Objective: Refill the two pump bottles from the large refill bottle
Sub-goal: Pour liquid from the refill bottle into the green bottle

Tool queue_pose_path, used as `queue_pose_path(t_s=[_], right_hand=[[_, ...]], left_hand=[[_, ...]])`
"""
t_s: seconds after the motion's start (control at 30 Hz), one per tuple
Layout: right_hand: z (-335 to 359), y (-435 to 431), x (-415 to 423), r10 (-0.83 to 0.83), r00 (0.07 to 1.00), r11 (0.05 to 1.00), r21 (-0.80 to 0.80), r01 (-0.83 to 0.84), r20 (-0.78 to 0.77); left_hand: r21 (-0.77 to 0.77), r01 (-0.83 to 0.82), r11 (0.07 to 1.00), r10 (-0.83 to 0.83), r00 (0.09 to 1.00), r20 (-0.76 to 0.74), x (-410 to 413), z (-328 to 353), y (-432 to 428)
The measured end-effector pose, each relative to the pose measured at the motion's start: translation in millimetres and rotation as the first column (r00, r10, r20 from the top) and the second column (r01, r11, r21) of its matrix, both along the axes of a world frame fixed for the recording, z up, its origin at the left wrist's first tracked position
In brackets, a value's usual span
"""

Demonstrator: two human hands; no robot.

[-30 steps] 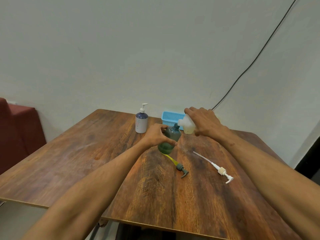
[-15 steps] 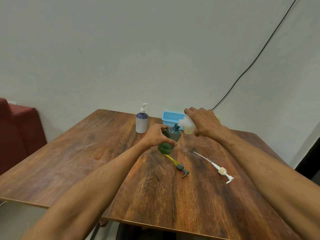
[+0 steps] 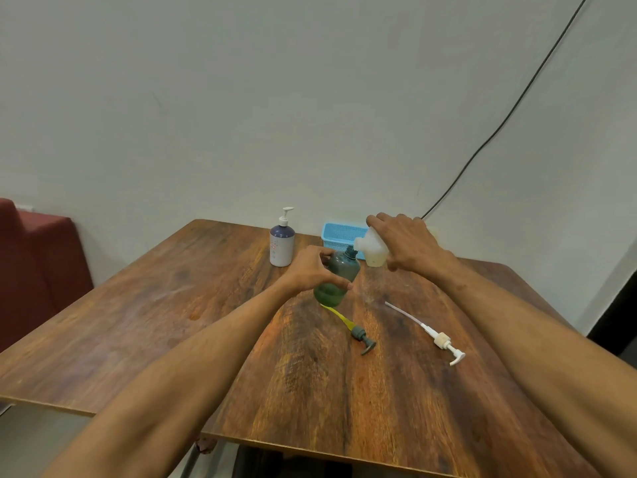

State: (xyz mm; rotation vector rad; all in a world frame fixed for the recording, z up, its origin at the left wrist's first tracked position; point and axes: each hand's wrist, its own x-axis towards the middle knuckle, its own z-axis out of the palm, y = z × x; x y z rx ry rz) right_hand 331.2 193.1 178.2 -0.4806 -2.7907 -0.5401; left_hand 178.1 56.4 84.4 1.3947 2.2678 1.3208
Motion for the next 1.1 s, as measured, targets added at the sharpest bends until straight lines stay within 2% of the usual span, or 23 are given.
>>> queue_pose_path(t_s=[1.1], right_hand=[[11.4, -8.2, 4.0, 0.015, 0.999, 1.000, 0.007, -0.016, 0.031]], left_hand=[[0.039, 0.025, 0.999, -0.026, 0.999, 0.023, -0.5, 1.9, 0.1]])
